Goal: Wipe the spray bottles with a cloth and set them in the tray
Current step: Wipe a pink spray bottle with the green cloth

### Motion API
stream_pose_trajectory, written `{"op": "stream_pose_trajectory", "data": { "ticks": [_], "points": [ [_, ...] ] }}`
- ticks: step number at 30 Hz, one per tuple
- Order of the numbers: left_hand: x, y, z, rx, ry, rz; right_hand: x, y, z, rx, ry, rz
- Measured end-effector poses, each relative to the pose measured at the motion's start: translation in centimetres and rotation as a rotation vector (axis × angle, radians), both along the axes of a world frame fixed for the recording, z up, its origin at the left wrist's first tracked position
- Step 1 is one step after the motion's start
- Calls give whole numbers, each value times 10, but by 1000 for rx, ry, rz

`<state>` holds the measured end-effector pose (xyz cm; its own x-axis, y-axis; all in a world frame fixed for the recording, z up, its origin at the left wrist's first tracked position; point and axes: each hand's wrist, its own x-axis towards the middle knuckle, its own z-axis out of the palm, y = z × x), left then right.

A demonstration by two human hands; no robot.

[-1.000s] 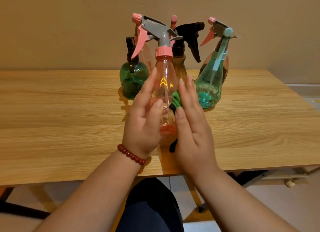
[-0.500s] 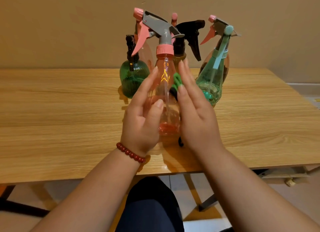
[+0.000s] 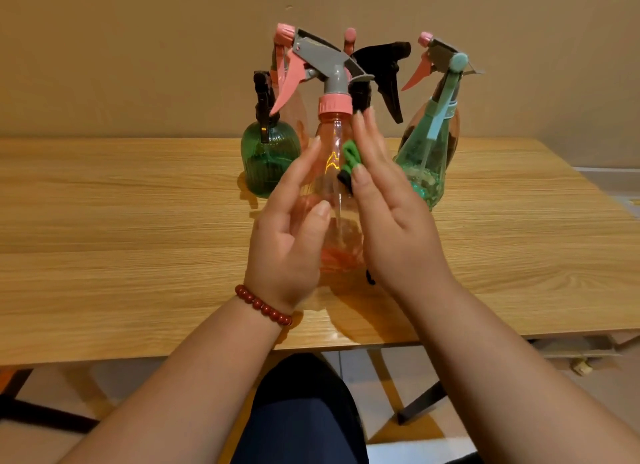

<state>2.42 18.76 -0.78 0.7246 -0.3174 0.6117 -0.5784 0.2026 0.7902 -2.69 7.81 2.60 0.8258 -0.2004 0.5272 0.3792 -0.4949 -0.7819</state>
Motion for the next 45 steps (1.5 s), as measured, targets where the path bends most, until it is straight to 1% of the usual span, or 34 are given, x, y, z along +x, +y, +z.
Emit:
{"op": "stream_pose_trajectory", "data": {
  "ticks": [3,6,8,12,15,18,20,22,25,29,31,32,34,36,37,38,39,42,43,45],
  "points": [
    [-1,1,1,-3,-1,-7,9,-4,9,28,26,13],
    [3,3,0,-33,39,-1,2,4,2,-61,4,15],
    [4,3,-1,-34,53,-6,-8,11,-13,-57,-31,5],
    [0,1,-1,4,-20,-9,-21,14,-25,40,-25,-5],
    [-1,-1,-1,6,-32,-28,-9,1,-5,99,38,2],
    [-3,-2,0,21,-57,-40,3,-9,12,214,67,45],
    [-2,-1,1,-4,-55,-37,2,-5,11,154,62,47],
    [0,0,0,-26,-67,12,-5,1,-1,89,36,38],
    [2,1,-1,-19,-66,80,-20,11,-27,57,17,-9],
    [3,-1,-3,-59,19,24,-26,18,-30,22,-19,-50],
    [2,-1,-2,-47,11,23,-20,16,-15,13,2,-50],
    [1,-1,-2,-28,-14,38,-16,12,-9,50,32,-53],
    [-1,-1,-1,2,-82,68,-6,6,2,208,146,-47],
    [-1,-1,-1,6,-96,82,-1,2,3,353,203,-15],
    [0,-1,-1,-4,-85,85,-1,4,2,393,214,-14],
    [0,-1,-1,-18,-70,84,-6,9,1,394,205,-18],
    [1,-1,-1,-28,-59,89,-10,15,-1,348,168,-30],
    [3,-1,-2,-26,-28,137,-20,33,-14,126,11,-79],
    [4,0,-2,-25,2,135,-20,36,-17,83,-25,-97],
    [5,1,-1,0,50,127,-17,32,-18,63,-46,-117]
  ]
}}
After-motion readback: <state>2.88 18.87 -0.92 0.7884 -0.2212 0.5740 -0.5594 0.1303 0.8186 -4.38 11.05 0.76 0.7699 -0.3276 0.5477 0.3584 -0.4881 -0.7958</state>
